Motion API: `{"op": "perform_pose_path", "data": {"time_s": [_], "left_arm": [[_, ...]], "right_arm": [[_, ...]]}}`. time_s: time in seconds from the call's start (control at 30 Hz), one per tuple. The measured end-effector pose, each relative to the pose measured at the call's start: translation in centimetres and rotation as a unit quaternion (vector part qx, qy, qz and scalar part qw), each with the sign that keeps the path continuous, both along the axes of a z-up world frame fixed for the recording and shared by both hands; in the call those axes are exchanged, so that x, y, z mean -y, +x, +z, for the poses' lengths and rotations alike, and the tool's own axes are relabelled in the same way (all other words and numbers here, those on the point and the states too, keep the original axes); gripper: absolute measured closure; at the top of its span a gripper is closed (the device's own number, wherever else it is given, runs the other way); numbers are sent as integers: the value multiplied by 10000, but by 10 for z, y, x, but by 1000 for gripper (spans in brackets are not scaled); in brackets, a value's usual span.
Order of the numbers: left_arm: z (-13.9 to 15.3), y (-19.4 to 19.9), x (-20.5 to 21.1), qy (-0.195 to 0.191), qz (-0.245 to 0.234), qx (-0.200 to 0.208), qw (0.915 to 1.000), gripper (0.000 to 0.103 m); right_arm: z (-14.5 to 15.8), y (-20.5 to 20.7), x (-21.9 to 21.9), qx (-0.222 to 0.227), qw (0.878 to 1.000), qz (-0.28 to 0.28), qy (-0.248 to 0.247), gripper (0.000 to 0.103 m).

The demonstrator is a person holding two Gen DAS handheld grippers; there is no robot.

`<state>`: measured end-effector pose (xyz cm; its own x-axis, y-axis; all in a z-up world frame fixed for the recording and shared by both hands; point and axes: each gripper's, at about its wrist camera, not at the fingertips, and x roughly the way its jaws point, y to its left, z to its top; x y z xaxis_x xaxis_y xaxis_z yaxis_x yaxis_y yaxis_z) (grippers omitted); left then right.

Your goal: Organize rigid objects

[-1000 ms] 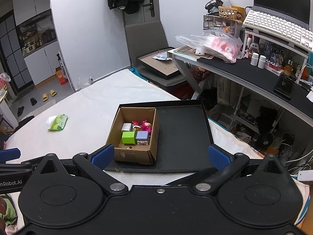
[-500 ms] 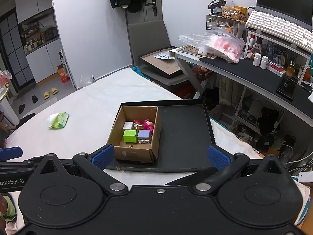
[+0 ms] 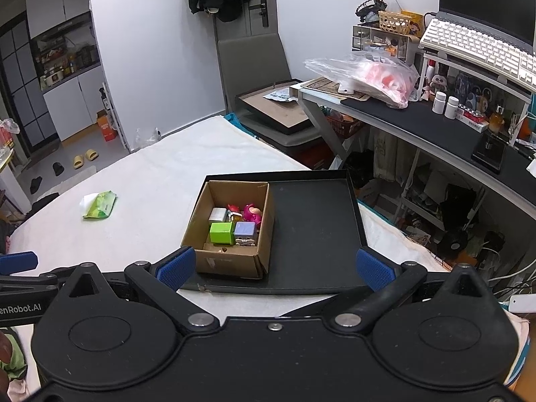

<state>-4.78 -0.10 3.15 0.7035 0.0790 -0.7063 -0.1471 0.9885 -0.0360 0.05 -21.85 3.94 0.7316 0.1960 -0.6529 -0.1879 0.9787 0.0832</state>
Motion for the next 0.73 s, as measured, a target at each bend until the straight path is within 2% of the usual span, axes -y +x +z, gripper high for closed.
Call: {"op": "perform_pose_path", "data": {"time_s": [0.73], "left_arm": [[-8,5,1,-97,-47,-117,9999,10]], "right_arm": [[-7,4,3,-106,9999,-49,-12,0]]}}
